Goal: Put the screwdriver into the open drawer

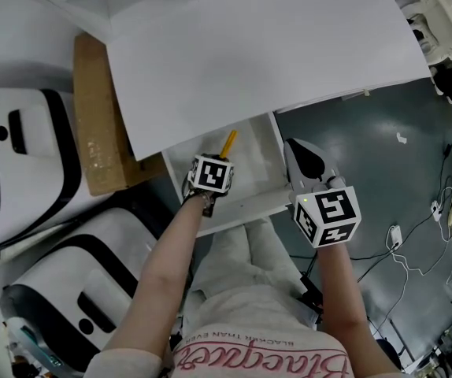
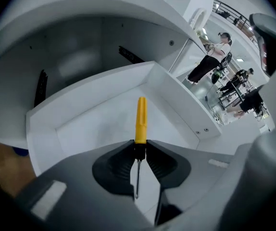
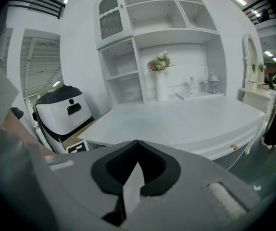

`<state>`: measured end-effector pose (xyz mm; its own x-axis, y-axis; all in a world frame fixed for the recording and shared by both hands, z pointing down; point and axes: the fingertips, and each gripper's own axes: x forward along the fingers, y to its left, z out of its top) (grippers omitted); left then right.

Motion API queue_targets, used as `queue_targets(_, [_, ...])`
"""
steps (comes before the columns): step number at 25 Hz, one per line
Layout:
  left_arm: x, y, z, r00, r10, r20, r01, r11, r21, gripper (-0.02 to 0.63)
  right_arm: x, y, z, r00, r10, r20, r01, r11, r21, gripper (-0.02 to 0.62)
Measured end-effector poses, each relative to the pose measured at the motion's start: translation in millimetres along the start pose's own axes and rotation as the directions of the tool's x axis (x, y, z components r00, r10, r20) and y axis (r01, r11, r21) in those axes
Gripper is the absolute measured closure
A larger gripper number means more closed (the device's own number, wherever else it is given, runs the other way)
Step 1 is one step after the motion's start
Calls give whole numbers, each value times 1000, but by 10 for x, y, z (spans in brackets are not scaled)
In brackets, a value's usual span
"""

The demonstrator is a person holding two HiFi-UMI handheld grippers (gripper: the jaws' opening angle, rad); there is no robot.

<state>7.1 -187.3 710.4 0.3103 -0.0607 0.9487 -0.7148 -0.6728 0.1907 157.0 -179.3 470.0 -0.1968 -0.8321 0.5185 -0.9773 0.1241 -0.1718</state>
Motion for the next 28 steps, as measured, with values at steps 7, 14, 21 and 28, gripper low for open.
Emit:
queue_targets(7, [136,75,-81,999,17,-44,-18,1000,-25,511,53,21,-134,999,15,-32,-15,1000,8,594])
queue_targets(14, [275,135,-97,998,31,-61,-33,999,-26,511,147,27,-179,999,22,-43,-21,999,25,594])
queue_targets(21, [381,175,-109,997,22,-79,-25,999,-42,509,169,51,-187,999,25,-43,-23,999,31,594])
queue_targets(28, [434,214,-121,996,16,-85,-22,997,-75,508,135,49,-224,999,21,-46,-18,999,50,594])
